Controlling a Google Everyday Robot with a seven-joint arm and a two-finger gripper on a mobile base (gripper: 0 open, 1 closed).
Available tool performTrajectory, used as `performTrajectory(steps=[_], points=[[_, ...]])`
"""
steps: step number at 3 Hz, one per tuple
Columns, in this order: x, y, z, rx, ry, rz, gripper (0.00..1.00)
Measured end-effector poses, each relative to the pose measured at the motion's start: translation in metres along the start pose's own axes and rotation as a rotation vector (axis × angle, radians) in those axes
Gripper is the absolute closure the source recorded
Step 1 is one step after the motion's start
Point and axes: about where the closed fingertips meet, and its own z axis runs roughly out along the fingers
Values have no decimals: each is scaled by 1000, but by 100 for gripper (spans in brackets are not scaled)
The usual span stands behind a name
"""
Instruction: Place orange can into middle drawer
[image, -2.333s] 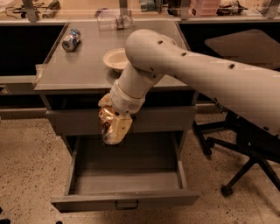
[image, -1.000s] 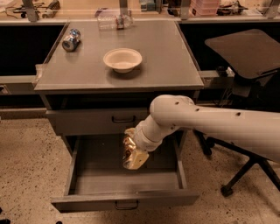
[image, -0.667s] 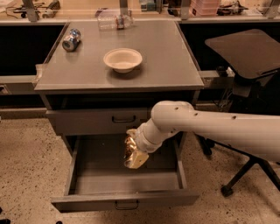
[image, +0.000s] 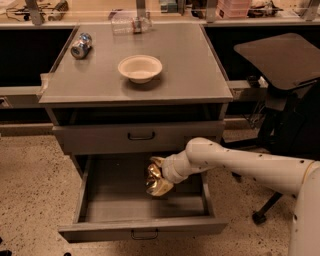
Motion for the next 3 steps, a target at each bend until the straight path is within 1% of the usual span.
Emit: performTrajectory(steps=[1,2,3], points=[[32,7,30,-34,-97,-30,81],[47,20,45,-84,-177,-62,58],[50,40,47,-128,-253,-65,35]])
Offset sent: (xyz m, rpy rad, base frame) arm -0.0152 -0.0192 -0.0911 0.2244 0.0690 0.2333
